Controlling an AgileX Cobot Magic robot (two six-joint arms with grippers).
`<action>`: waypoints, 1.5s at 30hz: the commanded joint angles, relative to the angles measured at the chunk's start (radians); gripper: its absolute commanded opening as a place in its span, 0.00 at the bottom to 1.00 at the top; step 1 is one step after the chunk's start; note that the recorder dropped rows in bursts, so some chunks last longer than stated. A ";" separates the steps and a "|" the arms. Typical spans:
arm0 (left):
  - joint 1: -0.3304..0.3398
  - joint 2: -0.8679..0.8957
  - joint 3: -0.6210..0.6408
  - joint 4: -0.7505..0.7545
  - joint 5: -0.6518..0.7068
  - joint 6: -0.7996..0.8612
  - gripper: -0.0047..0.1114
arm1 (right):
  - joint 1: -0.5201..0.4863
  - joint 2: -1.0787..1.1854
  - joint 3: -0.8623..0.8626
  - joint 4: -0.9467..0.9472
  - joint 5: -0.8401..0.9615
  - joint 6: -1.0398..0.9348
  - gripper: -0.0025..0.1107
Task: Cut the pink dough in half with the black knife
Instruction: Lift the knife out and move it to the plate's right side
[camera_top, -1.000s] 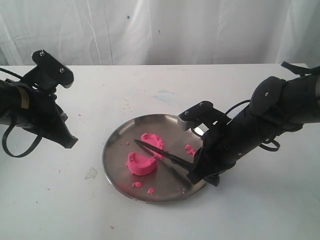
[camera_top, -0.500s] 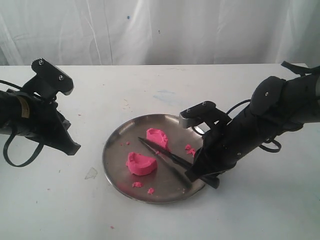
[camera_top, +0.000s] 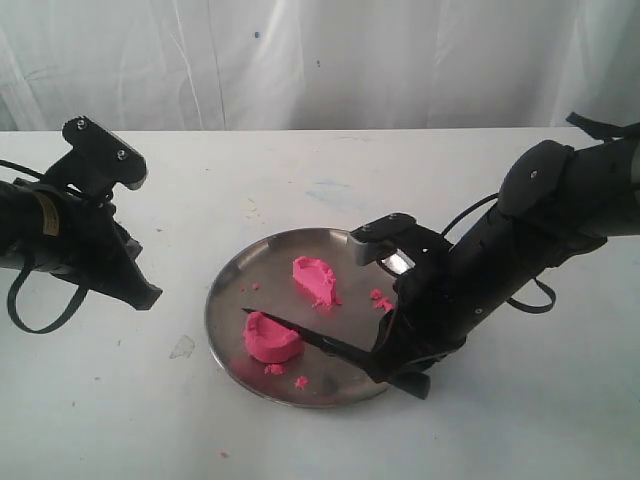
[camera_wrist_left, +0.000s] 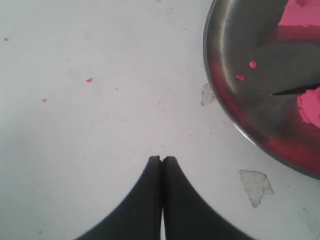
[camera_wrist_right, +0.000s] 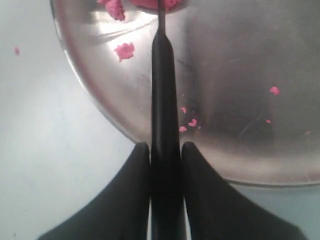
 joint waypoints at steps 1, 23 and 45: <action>0.003 -0.007 0.007 -0.021 0.001 -0.007 0.04 | 0.000 -0.001 -0.007 0.059 0.061 -0.081 0.02; 0.003 -0.007 0.007 -0.032 -0.008 -0.007 0.04 | 0.000 -0.217 -0.051 -0.074 -0.194 0.155 0.02; 0.003 -0.007 0.007 -0.087 -0.055 -0.007 0.04 | 0.000 -0.006 -0.008 -0.646 -0.506 0.912 0.02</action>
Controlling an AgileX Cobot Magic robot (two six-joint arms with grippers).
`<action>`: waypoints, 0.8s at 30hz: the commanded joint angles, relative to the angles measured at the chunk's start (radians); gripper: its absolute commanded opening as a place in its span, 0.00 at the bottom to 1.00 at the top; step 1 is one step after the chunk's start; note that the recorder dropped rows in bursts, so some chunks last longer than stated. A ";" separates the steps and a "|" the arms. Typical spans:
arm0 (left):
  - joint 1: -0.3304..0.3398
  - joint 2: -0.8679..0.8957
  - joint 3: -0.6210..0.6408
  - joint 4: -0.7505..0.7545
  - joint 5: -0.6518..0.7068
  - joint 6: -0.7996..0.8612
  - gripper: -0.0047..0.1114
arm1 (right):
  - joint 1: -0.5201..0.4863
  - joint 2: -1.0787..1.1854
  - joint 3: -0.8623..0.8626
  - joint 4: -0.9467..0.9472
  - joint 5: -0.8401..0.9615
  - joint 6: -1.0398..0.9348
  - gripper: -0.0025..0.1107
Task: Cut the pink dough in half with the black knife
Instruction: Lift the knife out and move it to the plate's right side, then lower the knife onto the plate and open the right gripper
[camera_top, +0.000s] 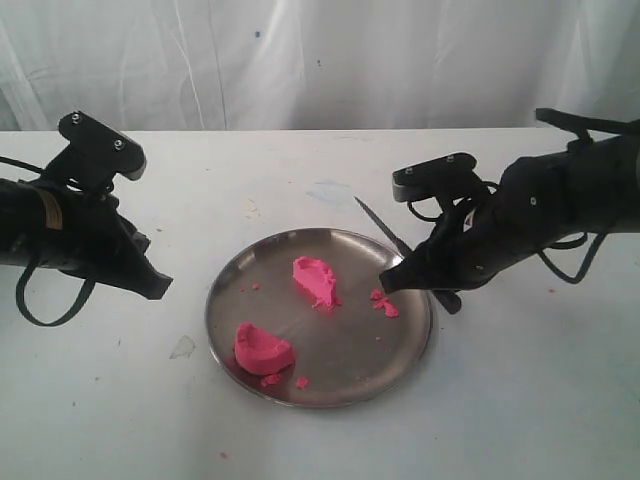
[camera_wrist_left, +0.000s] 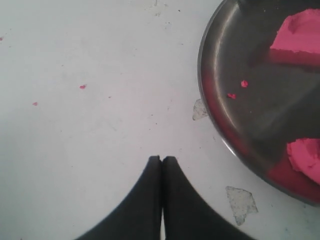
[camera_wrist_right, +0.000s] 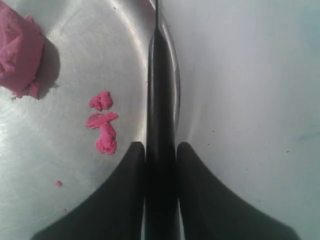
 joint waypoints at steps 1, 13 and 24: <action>0.003 -0.007 0.007 -0.007 -0.016 -0.007 0.04 | 0.000 0.011 -0.004 0.039 -0.026 0.006 0.02; 0.003 -0.007 0.007 -0.007 -0.012 -0.009 0.04 | 0.000 0.060 -0.002 0.576 0.090 -0.581 0.02; 0.003 -0.007 0.007 -0.007 -0.011 -0.009 0.04 | 0.000 0.086 -0.002 0.617 0.080 -0.639 0.24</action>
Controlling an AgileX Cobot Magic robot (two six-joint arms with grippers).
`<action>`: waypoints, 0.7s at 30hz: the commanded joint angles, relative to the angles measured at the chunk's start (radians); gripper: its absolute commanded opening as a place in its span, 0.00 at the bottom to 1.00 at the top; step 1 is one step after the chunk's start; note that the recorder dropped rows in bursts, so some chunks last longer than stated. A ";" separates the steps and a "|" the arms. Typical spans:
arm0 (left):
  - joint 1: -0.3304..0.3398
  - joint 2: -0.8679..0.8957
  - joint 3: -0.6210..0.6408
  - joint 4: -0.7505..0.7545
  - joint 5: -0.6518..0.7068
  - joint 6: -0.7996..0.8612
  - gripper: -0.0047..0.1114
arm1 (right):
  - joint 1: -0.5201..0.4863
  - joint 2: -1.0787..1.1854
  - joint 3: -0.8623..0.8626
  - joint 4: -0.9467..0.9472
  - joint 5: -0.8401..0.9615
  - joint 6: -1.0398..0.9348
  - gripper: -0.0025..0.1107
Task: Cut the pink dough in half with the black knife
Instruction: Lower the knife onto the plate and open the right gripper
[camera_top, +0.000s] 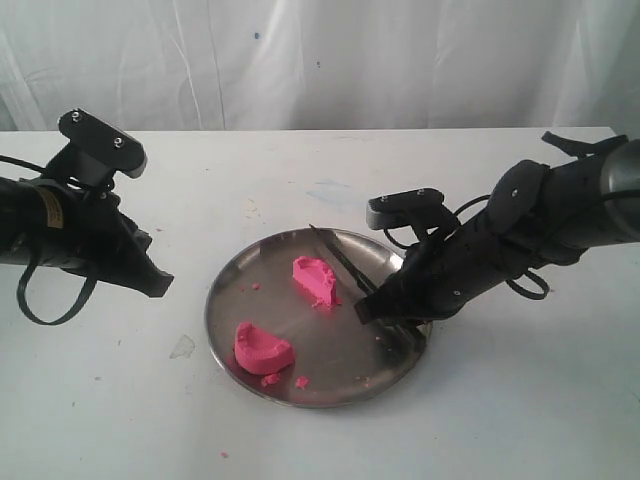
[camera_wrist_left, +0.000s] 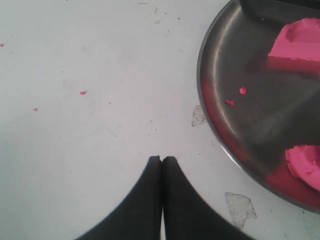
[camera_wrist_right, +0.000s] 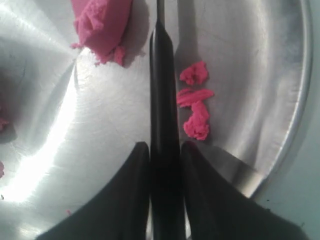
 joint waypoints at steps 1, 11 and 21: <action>0.003 -0.007 0.007 -0.003 0.004 -0.008 0.04 | 0.000 0.002 -0.002 0.007 -0.006 -0.020 0.27; 0.003 -0.007 0.007 -0.003 0.004 -0.008 0.04 | 0.000 -0.004 -0.022 0.014 -0.016 -0.020 0.54; 0.003 -0.007 0.007 -0.003 0.004 -0.008 0.04 | -0.002 -0.171 -0.090 -0.058 -0.003 -0.020 0.50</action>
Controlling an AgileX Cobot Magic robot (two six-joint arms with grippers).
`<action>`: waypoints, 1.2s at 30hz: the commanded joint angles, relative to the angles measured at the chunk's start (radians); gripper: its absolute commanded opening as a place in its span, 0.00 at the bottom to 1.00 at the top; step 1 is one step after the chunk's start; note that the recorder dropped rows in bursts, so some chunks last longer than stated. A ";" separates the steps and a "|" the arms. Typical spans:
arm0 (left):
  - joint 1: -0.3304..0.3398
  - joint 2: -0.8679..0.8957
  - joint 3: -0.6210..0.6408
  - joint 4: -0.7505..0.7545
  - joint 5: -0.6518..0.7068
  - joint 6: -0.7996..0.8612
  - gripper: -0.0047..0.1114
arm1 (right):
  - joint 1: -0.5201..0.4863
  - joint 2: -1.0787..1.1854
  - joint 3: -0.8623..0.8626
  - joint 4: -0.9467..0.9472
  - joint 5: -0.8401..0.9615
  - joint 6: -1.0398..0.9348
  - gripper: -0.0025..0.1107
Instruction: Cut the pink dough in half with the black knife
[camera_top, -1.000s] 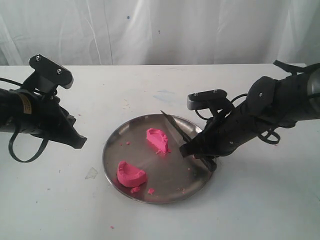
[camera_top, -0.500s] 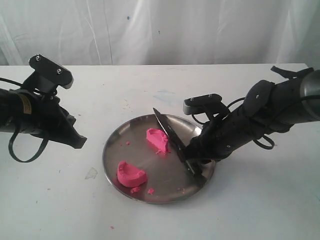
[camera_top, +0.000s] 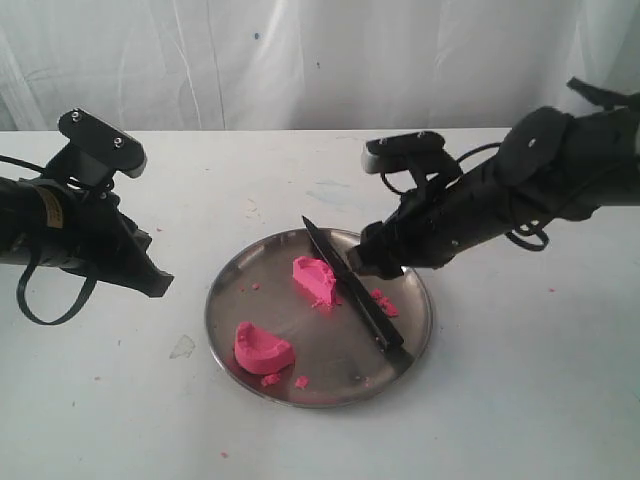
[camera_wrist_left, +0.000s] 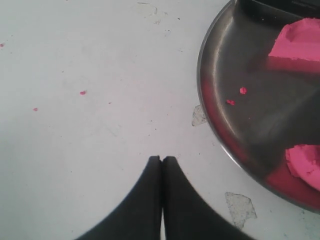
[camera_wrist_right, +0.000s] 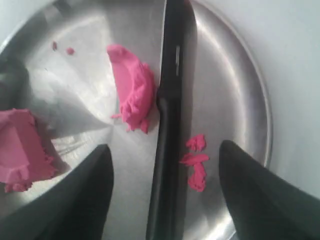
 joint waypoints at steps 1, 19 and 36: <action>0.003 -0.007 0.007 -0.003 0.004 -0.008 0.04 | -0.004 -0.085 -0.010 -0.128 -0.045 -0.006 0.47; 0.003 -0.007 0.007 -0.003 0.006 -0.008 0.04 | -0.213 -0.796 0.241 -0.570 -0.213 0.539 0.02; 0.003 -0.007 0.007 0.000 0.004 -0.002 0.04 | -0.211 -1.413 0.548 -0.620 0.031 0.595 0.02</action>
